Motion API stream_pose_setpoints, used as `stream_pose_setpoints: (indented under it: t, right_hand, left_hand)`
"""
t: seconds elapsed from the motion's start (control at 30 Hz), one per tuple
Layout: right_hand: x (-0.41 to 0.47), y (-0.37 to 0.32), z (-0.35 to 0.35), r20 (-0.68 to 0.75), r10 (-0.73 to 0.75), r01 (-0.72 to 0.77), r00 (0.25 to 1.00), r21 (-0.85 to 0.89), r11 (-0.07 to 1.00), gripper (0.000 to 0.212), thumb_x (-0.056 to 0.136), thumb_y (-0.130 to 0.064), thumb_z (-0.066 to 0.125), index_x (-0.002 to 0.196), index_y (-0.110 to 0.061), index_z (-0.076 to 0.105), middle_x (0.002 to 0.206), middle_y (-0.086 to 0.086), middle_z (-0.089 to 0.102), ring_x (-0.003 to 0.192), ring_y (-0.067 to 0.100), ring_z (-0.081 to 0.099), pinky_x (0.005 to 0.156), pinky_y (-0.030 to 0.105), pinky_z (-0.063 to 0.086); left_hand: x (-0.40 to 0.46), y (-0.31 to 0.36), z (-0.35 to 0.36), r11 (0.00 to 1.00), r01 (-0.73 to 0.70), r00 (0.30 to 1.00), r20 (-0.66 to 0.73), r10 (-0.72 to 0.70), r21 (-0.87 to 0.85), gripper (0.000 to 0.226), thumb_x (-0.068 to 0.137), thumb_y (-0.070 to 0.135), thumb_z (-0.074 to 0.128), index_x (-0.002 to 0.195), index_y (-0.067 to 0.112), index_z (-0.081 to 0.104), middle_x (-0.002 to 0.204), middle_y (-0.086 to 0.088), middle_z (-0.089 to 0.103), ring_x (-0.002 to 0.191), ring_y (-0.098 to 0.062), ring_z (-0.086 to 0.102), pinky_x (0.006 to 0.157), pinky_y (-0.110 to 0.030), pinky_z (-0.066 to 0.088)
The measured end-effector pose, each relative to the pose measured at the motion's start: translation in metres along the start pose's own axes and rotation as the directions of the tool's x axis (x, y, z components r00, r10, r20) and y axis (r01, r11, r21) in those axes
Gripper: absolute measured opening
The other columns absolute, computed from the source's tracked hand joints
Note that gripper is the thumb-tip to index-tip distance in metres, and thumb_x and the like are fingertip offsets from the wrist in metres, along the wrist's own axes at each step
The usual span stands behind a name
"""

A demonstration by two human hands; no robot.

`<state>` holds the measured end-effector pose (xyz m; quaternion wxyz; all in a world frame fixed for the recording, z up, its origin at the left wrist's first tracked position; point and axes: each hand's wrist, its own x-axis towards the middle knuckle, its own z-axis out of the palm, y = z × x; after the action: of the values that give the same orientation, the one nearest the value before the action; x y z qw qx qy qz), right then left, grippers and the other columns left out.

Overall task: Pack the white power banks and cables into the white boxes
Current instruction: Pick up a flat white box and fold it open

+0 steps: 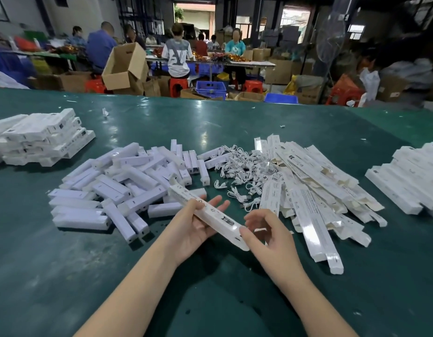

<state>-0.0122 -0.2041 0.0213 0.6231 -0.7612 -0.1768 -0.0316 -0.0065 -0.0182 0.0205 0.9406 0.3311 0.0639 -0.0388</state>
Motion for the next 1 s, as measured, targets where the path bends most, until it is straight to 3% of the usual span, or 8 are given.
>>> stream_pose_setpoints:
  t: [0.2, 0.27, 0.33, 0.53, 0.63, 0.77, 0.87, 1.0]
  right_hand:
    - [0.001, 0.001, 0.004, 0.154, 0.104, -0.117, 0.983, 0.079, 0.990, 0.014, 0.079, -0.019, 0.080, 0.080, -0.024, 0.068, 0.081, -0.001, 0.072, 0.073, 0.010, 0.066, 0.069, 0.024, 0.053]
    - [0.001, 0.002, 0.005, 0.173, 0.099, -0.121, 0.980, 0.123, 0.985, 0.016, 0.078, -0.009, 0.081, 0.081, -0.018, 0.068, 0.080, 0.000, 0.073, 0.073, 0.008, 0.068, 0.066, 0.017, 0.051]
    - [0.001, 0.002, 0.005, 0.179, 0.114, -0.146, 0.977, 0.174, 0.974, 0.018, 0.076, -0.002, 0.081, 0.084, -0.012, 0.068, 0.081, 0.002, 0.074, 0.075, 0.009, 0.069, 0.067, 0.017, 0.051]
    - [0.003, -0.003, 0.005, 0.156, 0.095, -0.135, 0.983, 0.274, 0.952, 0.021, 0.078, 0.004, 0.077, 0.080, -0.014, 0.068, 0.082, 0.000, 0.073, 0.078, 0.009, 0.068, 0.069, 0.016, 0.051]
    - [-0.002, -0.004, 0.006, 0.137, 0.018, -0.042, 0.990, 0.177, 0.983, 0.024, 0.079, -0.001, 0.078, 0.080, -0.024, 0.069, 0.084, -0.004, 0.073, 0.078, 0.006, 0.068, 0.070, 0.013, 0.049]
    - [-0.006, 0.000, 0.010, 0.023, -0.118, 0.120, 0.993, -0.091, 0.989, 0.024, 0.072, -0.021, 0.086, 0.072, -0.029, 0.063, 0.078, -0.011, 0.064, 0.077, 0.007, 0.061, 0.071, 0.009, 0.042]
    - [-0.006, 0.003, 0.012, 0.041, -0.234, 0.237, 0.971, -0.234, 0.943, 0.016, 0.073, -0.031, 0.085, 0.070, -0.030, 0.070, 0.090, -0.016, 0.058, 0.093, 0.011, 0.057, 0.080, 0.008, 0.036]
    - [-0.009, 0.004, 0.016, 0.156, -0.231, 0.258, 0.960, -0.179, 0.950, 0.007, 0.080, -0.027, 0.080, 0.075, -0.028, 0.075, 0.101, -0.017, 0.055, 0.103, 0.013, 0.056, 0.088, 0.011, 0.038]
  left_hand:
    - [-0.003, 0.003, 0.000, 0.981, -0.085, 0.996, -0.024, 0.082, -0.176, 0.023, 0.082, -0.003, 0.050, 0.103, 0.004, 0.055, 0.083, -0.012, 0.060, 0.097, -0.031, 0.070, 0.079, -0.066, 0.050]
    - [-0.004, 0.000, 0.003, 0.978, -0.083, 0.997, -0.021, 0.080, -0.191, 0.012, 0.086, 0.011, 0.065, 0.093, 0.006, 0.056, 0.070, -0.005, 0.053, 0.088, -0.025, 0.070, 0.084, -0.061, 0.052]
    - [-0.004, -0.001, 0.006, 0.978, -0.102, 0.995, -0.042, 0.095, -0.184, 0.028, 0.085, 0.032, 0.067, 0.096, 0.009, 0.055, 0.065, -0.001, 0.051, 0.085, -0.021, 0.069, 0.087, -0.055, 0.053]
    - [-0.002, -0.002, 0.012, 0.990, -0.142, 0.975, -0.171, 0.143, 0.018, 0.054, 0.073, 0.048, 0.064, 0.111, 0.009, 0.064, 0.099, -0.010, 0.061, 0.082, -0.017, 0.072, 0.067, -0.033, 0.059]
    - [0.000, -0.004, 0.015, 0.980, -0.180, 0.953, -0.231, 0.196, 0.090, 0.047, 0.081, 0.045, 0.060, 0.115, 0.012, 0.060, 0.080, -0.007, 0.070, 0.073, -0.015, 0.072, 0.059, -0.028, 0.058]
    - [-0.002, -0.007, 0.019, 0.994, -0.111, 0.965, -0.238, 0.111, 0.015, 0.027, 0.096, 0.033, 0.055, 0.111, 0.011, 0.055, 0.065, 0.000, 0.063, 0.060, -0.013, 0.066, 0.073, -0.032, 0.057]
    - [-0.003, -0.009, 0.019, 0.994, -0.058, 0.971, -0.235, 0.035, -0.093, 0.022, 0.094, 0.030, 0.059, 0.105, 0.011, 0.054, 0.061, 0.003, 0.051, 0.054, -0.010, 0.053, 0.058, -0.024, 0.052]
    - [-0.004, -0.007, 0.019, 0.980, -0.066, 0.972, -0.233, 0.020, -0.188, 0.021, 0.092, 0.028, 0.063, 0.100, 0.010, 0.055, 0.061, 0.004, 0.049, 0.061, -0.005, 0.042, 0.057, -0.019, 0.050]
